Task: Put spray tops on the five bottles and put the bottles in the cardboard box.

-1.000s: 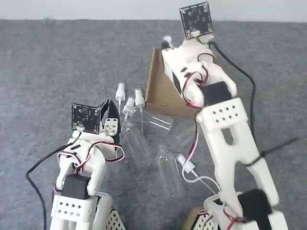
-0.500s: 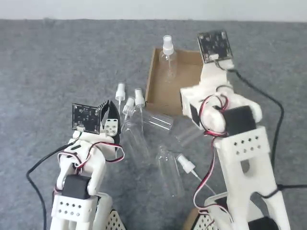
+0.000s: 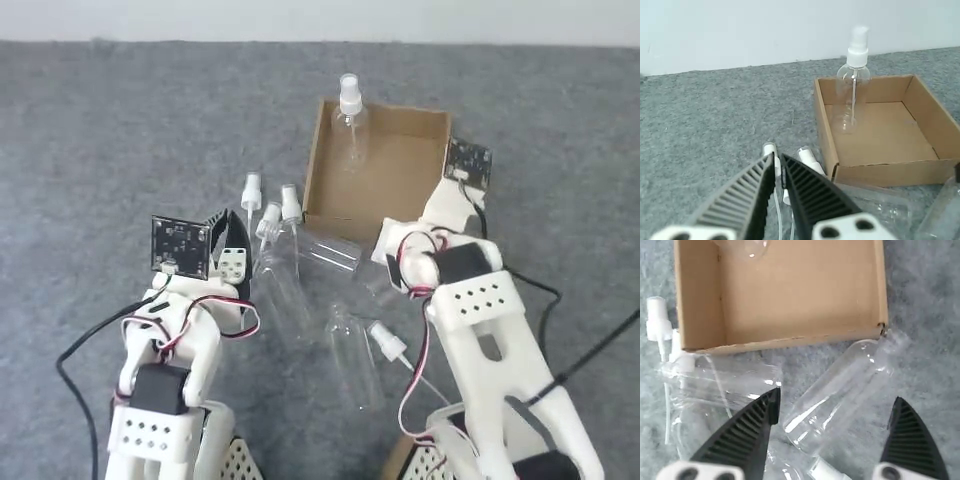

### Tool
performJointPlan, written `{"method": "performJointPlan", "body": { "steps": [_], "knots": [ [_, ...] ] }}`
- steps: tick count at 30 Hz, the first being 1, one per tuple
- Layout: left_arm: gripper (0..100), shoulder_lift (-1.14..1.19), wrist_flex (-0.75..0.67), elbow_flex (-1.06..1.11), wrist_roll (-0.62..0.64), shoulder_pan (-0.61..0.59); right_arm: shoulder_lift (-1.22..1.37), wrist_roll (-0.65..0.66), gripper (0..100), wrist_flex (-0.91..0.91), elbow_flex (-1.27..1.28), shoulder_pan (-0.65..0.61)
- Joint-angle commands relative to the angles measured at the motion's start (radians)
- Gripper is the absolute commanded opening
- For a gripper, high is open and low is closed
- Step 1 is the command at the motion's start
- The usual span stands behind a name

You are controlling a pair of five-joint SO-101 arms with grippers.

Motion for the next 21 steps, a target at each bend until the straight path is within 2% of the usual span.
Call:
{"method": "performJointPlan", "body": {
  "steps": [1, 7, 13, 17, 21],
  "knots": [
    [1, -0.017, -0.026, -0.010, 0.008, 0.005, -0.033, -0.031, 29.2, -0.097, 0.043, -0.010],
    [1, -0.017, -0.026, -0.008, 0.008, 0.005, -0.005, -0.011, 29.2, -0.119, 0.066, -0.008],
    [1, -0.017, -0.026, -0.008, 0.008, 0.005, 0.193, -0.018, 29.2, -0.119, -0.011, -0.004],
    [1, -0.017, -0.026, -0.008, 0.008, 0.005, 0.265, -0.091, 29.2, -0.107, -0.048, -0.004],
    [1, -0.017, -0.026, -0.008, 0.008, 0.005, 0.269, -0.106, 28.8, -0.105, -0.048, -0.004]
  ]
}}
